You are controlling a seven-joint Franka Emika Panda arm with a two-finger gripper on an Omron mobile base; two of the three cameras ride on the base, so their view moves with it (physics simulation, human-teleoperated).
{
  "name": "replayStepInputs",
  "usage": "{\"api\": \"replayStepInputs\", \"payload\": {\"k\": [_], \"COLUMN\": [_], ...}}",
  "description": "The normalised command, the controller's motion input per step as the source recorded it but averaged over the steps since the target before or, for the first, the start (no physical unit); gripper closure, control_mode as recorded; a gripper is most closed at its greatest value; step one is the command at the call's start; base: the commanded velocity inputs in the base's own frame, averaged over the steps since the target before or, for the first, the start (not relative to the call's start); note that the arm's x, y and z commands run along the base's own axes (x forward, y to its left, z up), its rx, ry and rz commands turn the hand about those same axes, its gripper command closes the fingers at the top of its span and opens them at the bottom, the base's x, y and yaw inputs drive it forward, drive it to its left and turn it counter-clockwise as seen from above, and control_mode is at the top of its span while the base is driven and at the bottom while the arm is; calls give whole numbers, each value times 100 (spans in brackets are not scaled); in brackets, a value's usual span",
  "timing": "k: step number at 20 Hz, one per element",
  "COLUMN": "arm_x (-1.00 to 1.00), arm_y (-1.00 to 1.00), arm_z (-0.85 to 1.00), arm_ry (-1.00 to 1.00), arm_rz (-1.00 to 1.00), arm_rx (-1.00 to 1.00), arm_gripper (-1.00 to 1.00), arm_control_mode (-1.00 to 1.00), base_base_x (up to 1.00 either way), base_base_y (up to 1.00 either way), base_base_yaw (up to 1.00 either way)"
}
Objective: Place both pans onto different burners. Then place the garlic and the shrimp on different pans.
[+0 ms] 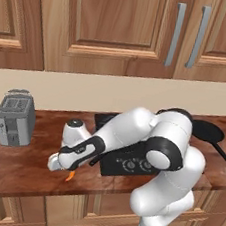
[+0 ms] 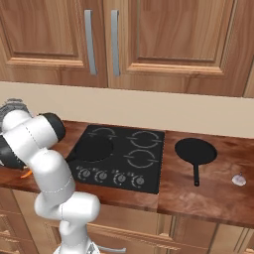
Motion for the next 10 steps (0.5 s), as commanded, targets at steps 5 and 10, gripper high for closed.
{"api": "replayStepInputs", "payload": {"k": [5,10], "arm_x": [-30,-36], "arm_y": [27,16], "arm_z": [-47,-55], "arm_ry": [0,0], "arm_rz": [0,0], "arm_rx": [-9,-7], "arm_gripper": [100,100], "arm_control_mode": [-100,-100], "base_base_x": [0,0], "base_base_y": [0,0], "base_base_yaw": [0,0]}}
